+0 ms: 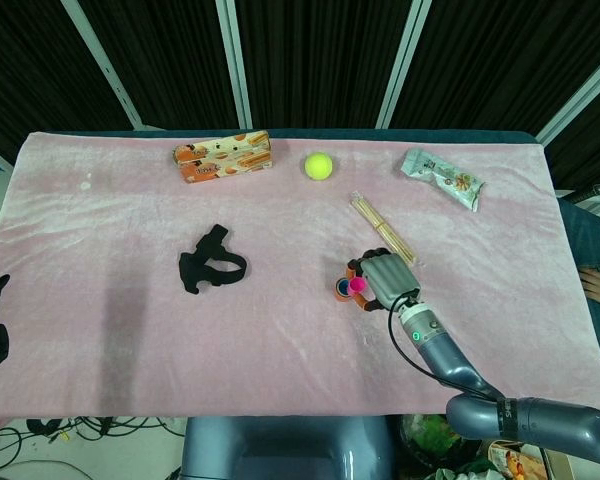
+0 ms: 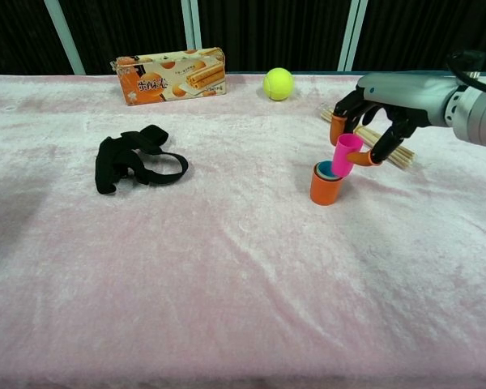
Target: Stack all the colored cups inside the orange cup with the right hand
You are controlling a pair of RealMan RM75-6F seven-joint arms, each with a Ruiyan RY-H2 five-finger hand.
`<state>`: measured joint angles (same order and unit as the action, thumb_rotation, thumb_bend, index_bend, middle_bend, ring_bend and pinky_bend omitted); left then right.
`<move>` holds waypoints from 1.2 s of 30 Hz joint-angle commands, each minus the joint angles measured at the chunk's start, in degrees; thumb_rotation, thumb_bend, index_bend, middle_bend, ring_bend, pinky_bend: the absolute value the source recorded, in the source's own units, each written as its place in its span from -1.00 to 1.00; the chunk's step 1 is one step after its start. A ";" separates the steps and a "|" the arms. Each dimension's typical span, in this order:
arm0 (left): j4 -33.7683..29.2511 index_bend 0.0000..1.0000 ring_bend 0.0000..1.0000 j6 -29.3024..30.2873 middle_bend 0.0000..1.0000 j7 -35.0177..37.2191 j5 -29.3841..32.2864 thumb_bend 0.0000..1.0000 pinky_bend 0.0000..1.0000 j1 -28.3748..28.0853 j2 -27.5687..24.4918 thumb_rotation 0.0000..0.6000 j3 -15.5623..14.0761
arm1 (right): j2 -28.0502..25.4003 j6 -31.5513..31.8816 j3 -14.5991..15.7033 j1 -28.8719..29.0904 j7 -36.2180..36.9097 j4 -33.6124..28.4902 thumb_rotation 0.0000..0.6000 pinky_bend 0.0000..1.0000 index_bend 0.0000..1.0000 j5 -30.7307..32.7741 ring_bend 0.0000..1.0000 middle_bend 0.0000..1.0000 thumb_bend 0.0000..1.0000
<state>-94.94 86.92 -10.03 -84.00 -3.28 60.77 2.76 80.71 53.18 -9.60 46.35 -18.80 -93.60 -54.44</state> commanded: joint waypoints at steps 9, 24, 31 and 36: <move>0.07 -0.87 -1.00 -0.15 -0.98 0.16 0.18 0.41 -0.94 -0.04 -0.05 1.00 0.07 | 1.83 -0.83 -0.42 0.96 -0.40 2.40 1.00 -0.58 0.10 0.26 -0.49 0.01 -0.30; 0.15 -0.87 -1.00 -0.11 -0.98 0.17 0.27 0.41 -0.94 -0.02 -0.03 1.00 0.11 | 2.96 -2.88 0.12 1.74 -1.00 4.13 1.00 -0.58 -0.37 1.49 -0.57 -0.36 -0.50; 0.12 -0.87 -1.00 -0.18 -0.98 0.17 0.23 0.41 -0.94 -0.05 -0.08 1.00 0.08 | -0.05 -3.90 0.37 1.82 -1.82 0.77 1.00 -0.58 -0.82 3.47 -0.69 -0.73 -0.63; 0.08 -0.87 -1.00 -0.02 -0.98 0.12 0.04 0.41 -0.94 -0.03 -0.05 1.00 0.06 | -5.33 -1.57 -0.06 0.54 -2.06 -4.02 1.00 -0.58 -0.87 3.37 -0.71 -0.80 -0.65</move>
<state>-94.86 86.89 -9.92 -83.96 -3.31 60.72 2.82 77.81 50.27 -9.45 47.69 -20.76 -95.45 -50.97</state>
